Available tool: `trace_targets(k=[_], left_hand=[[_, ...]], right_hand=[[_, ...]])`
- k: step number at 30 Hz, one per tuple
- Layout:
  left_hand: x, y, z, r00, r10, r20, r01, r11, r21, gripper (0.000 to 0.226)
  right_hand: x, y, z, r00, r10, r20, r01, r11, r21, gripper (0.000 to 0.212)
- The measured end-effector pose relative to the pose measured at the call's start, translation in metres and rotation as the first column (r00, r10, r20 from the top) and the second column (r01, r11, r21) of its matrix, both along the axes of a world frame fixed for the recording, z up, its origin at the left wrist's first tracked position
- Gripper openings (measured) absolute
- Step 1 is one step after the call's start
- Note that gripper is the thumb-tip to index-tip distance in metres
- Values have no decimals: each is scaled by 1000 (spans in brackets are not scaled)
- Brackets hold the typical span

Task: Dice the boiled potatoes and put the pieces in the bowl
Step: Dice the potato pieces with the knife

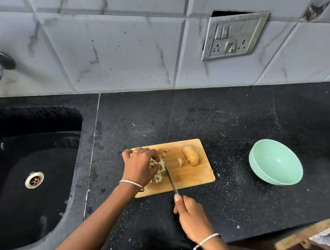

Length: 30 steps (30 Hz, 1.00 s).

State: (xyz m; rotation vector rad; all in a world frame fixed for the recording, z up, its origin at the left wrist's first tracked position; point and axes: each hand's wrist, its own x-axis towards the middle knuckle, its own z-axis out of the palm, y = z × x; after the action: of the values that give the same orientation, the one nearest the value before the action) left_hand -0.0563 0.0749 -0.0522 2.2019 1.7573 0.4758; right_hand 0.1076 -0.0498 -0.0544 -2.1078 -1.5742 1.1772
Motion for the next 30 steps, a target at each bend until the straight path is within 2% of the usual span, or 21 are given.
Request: trace_targets(k=[6, 13, 17, 20, 23, 28, 30], left_hand=[[-6, 5, 4, 997, 52, 66, -53, 999, 12, 16], [3, 15, 5, 990, 68, 124, -68, 998, -8, 20], [3, 17, 6, 988, 78, 136, -77, 997, -15, 21], [-1, 16, 5, 994, 48, 100, -46, 999, -21, 23], [-4, 14, 3, 997, 37, 67, -35, 999, -31, 28], [-2, 13, 2, 997, 15, 76, -12, 999, -36, 20], [1, 14, 3, 997, -29, 66, 30, 999, -24, 18]], right_hand=[[10, 8, 10, 997, -9, 80, 3, 997, 75, 44], [8, 35, 6, 987, -68, 144, 61, 997, 53, 48], [3, 40, 8, 984, 2, 177, -8, 999, 32, 46], [3, 31, 7, 994, 67, 87, -65, 998, -22, 46], [6, 20, 7, 997, -2, -75, -2, 998, -61, 49], [18, 13, 11, 995, -46, -83, 47, 999, 14, 47], [21, 13, 15, 983, -89, -162, 88, 996, -11, 46]])
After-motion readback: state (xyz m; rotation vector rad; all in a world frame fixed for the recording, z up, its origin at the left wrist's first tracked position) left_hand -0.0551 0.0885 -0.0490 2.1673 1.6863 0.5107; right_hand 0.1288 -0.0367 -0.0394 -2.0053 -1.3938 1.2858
